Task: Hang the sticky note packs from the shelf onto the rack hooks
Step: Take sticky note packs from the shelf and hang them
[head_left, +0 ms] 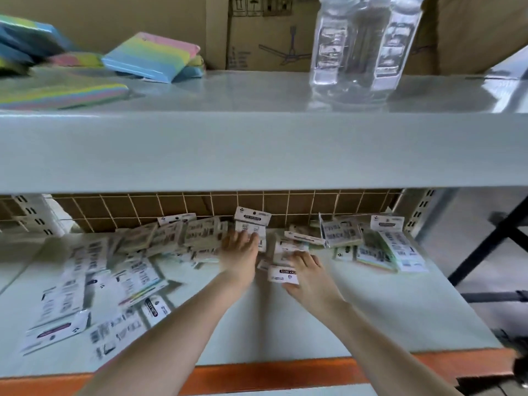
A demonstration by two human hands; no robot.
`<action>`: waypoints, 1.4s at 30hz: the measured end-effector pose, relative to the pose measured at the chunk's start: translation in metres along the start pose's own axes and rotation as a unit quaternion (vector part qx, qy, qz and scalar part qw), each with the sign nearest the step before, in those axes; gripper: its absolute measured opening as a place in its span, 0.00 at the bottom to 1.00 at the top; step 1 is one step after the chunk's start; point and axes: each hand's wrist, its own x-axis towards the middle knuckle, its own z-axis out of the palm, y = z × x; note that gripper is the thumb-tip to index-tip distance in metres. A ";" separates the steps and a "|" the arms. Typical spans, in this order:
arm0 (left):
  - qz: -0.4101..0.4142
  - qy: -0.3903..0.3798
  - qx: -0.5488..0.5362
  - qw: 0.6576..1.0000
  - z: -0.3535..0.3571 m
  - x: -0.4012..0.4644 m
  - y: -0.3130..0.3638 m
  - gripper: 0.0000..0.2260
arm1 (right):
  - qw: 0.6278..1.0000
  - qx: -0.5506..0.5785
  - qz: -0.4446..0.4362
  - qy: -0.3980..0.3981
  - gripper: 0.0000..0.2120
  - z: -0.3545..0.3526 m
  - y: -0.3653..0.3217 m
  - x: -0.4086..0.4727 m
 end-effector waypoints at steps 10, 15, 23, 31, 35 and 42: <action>0.013 0.131 0.031 0.991 -0.007 -0.026 -0.007 0.20 | 0.998 -0.001 0.042 0.038 0.28 0.016 -0.014 -0.038; 0.048 0.147 0.008 0.988 -0.011 -0.042 -0.013 0.16 | 0.987 -0.023 0.049 0.152 0.13 0.006 -0.024 -0.046; -0.004 0.204 -0.264 0.943 -0.038 -0.058 -0.027 0.05 | 0.926 0.275 0.147 0.213 0.11 0.002 -0.019 -0.051; -0.127 0.049 -0.672 0.728 -0.025 -0.069 -0.005 0.05 | 0.829 0.389 0.277 0.291 0.13 -0.026 -0.007 -0.043; -0.166 -0.046 -0.792 0.586 -0.024 -0.073 0.014 0.11 | 0.802 0.449 0.304 0.251 0.08 -0.051 0.007 -0.047; -0.110 -0.155 -0.869 0.457 -0.042 -0.085 0.067 0.12 | 0.701 0.610 0.331 0.162 0.07 -0.074 0.030 -0.074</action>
